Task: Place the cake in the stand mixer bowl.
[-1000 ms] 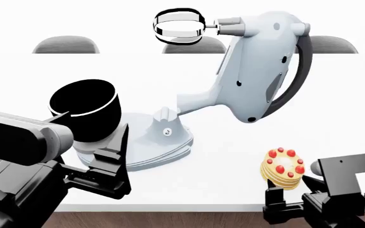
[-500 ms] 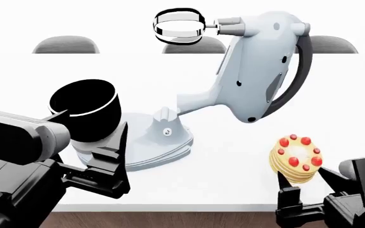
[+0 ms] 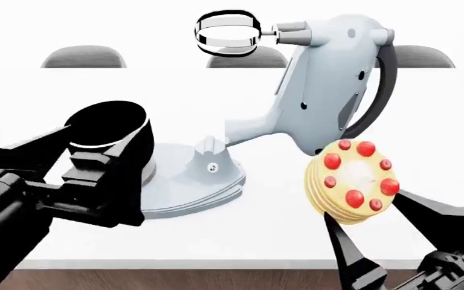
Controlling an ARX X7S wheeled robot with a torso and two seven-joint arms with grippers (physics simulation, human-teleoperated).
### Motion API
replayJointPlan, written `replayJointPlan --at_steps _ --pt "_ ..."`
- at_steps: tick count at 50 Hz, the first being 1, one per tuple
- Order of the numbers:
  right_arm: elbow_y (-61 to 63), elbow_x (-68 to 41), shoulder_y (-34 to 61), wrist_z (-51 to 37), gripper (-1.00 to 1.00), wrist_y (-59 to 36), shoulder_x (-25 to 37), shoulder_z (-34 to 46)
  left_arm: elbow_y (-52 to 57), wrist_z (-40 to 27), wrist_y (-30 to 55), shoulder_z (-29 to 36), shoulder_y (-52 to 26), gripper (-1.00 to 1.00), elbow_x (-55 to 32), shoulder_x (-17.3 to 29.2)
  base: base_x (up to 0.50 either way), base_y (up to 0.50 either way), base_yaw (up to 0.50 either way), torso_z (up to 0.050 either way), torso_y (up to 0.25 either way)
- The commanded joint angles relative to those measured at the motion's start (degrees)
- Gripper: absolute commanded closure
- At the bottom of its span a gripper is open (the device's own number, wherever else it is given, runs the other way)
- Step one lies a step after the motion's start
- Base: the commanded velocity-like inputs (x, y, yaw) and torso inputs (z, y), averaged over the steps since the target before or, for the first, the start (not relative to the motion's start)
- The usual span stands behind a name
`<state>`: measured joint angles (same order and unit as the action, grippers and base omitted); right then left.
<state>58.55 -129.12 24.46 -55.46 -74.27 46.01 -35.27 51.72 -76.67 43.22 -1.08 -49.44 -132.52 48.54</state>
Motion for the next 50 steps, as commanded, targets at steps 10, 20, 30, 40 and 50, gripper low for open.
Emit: replayJointPlan --at_steps 10,20,30,40,50 --pt "-1.18 -2.35 9.41 8.70 1.00 -15.54 -13.68 -12.73 -13.18 11.29 -8.73 -15.21 12.81 -1.00 -17.54 -5.12 0.00 0.00 0.00 0.000 0.000" --pt "1.27 2.82 8.26 16.78 1.00 -15.57 -15.33 -15.21 -15.76 15.51 -5.61 -12.31 11.78 -1.00 -26.70 -5.70 0.00 0.00 0.00 0.000 0.000" --pt "1.42 2.53 9.30 15.84 1.00 -15.70 -15.60 -12.74 -15.91 15.54 -3.85 -7.16 9.00 -1.00 -25.88 -5.76 0.00 0.00 0.00 0.000 0.000" --pt "1.42 -3.99 11.75 8.90 1.00 -15.69 -15.79 -10.14 -15.44 15.43 -3.70 -2.62 7.33 -1.00 -25.03 -7.46 0.00 0.00 0.00 0.000 0.001" --pt "1.44 14.68 12.77 19.58 1.00 -15.72 -19.64 -1.47 -17.97 17.63 -2.01 -0.69 6.56 -1.00 -24.26 -9.21 0.00 0.00 0.00 0.000 0.000"
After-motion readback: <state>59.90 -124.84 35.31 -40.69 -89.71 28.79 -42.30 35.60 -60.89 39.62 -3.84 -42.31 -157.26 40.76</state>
